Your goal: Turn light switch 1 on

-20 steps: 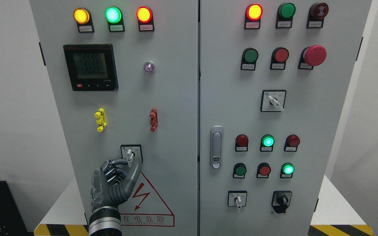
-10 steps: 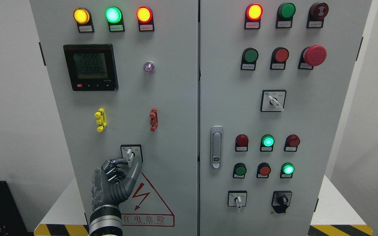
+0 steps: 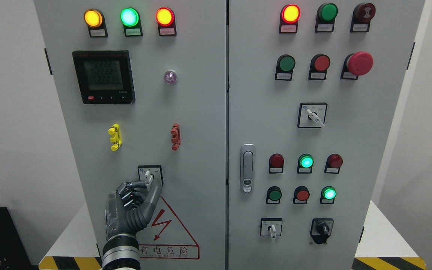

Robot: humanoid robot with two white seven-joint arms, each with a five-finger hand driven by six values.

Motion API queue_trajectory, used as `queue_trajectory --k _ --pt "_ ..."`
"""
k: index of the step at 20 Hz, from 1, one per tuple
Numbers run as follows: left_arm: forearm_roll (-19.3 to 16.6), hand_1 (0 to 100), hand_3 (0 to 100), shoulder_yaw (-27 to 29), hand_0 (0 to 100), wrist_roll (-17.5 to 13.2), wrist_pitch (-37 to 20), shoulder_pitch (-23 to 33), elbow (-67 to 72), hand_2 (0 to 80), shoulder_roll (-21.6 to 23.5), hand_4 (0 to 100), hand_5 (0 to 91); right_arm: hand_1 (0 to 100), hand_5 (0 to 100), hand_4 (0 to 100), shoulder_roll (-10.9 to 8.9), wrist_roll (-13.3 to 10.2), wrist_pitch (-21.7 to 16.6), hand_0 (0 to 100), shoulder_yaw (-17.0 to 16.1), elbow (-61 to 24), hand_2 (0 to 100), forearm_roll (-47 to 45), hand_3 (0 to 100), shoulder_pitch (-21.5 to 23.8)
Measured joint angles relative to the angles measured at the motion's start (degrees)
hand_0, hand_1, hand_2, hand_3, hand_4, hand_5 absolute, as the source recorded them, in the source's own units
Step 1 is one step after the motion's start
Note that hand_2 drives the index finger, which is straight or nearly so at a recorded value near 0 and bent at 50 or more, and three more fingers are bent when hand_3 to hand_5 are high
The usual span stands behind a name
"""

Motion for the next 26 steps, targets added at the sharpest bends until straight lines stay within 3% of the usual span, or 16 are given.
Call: queue_trajectory --k 26 --pt "-0.04 61 90 0.04 25 0.00 0.01 -0.49 0.65 57.2 -0.01 92 87.3 0 0 0 0.00 0.00 0.00 31 0.00 0.00 0 0.00 0 0.00"
